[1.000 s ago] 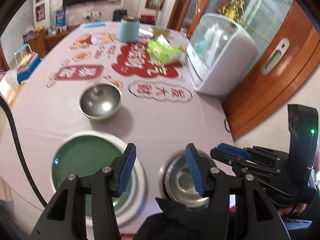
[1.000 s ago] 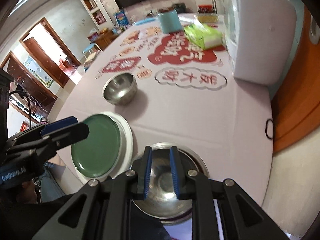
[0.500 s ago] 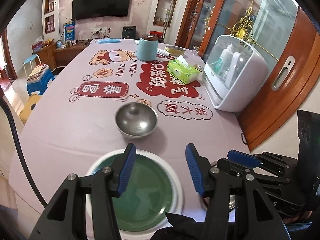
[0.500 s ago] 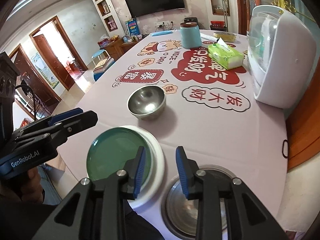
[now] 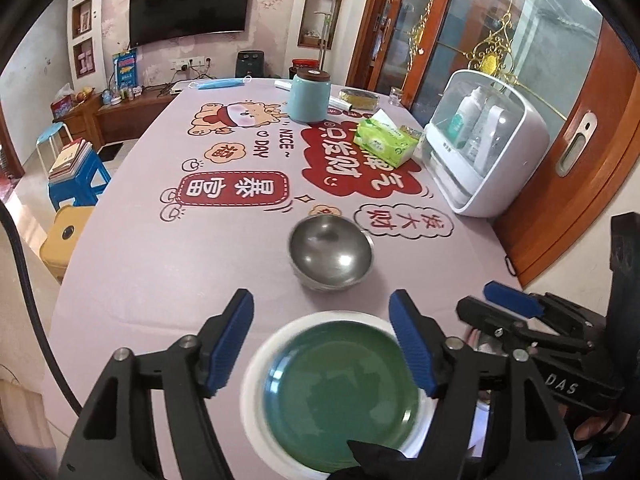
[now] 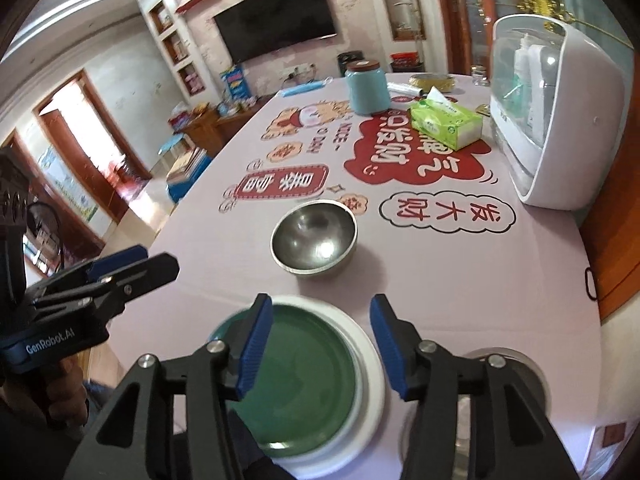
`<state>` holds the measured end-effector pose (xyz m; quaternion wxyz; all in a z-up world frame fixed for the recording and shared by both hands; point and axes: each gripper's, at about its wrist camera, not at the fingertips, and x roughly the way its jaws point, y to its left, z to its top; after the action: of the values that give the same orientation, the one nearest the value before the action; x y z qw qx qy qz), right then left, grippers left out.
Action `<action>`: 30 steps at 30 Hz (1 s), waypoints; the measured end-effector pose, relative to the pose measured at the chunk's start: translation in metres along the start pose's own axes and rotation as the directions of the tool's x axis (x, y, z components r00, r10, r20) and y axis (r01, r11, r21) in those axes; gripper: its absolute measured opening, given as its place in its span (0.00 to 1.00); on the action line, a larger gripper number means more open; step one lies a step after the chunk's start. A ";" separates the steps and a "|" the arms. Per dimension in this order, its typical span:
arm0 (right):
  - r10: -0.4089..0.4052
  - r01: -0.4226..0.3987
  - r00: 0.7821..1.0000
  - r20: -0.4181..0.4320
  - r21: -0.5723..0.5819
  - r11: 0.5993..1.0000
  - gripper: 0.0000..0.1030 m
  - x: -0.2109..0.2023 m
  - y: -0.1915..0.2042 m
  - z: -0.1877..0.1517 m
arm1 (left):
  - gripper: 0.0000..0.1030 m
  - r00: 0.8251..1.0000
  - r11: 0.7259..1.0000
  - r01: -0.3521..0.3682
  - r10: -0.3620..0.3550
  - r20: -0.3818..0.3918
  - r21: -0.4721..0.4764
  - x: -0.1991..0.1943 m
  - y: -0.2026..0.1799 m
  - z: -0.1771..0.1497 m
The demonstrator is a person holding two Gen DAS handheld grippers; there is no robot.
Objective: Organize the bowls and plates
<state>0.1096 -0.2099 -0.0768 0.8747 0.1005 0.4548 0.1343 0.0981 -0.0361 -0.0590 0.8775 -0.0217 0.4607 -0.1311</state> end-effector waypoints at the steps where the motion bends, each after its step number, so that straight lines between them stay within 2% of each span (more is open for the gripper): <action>1: -0.008 0.007 1.000 0.009 0.017 1.000 0.54 0.002 0.002 0.000 | 0.71 1.000 1.000 0.001 -0.001 -0.009 0.009 0.003 0.005 0.002; 11: -0.067 0.058 0.997 0.040 0.189 0.980 0.67 0.025 0.013 0.001 | 0.76 0.997 0.994 0.016 -0.008 -0.079 0.106 0.025 0.044 0.021; 21: -0.093 0.078 0.995 0.021 0.379 0.922 0.68 0.051 0.006 -0.003 | 0.77 0.988 0.975 0.081 -0.051 -0.147 0.206 0.057 0.057 0.046; 26: -0.096 0.084 0.995 0.002 0.455 0.886 0.68 0.064 -0.003 -0.005 | 0.77 0.980 0.967 0.136 -0.099 -0.173 0.215 0.078 0.056 0.056; 30: -0.087 0.083 0.996 -0.016 0.509 0.857 0.68 0.075 -0.010 -0.007 | 0.77 0.976 0.966 0.151 -0.112 -0.186 0.210 0.098 0.054 0.060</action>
<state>0.1465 -0.1948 -0.1420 0.8239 0.3082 0.4746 -0.0296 0.2116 -0.0135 -0.1116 0.8205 0.0578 0.5149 -0.2415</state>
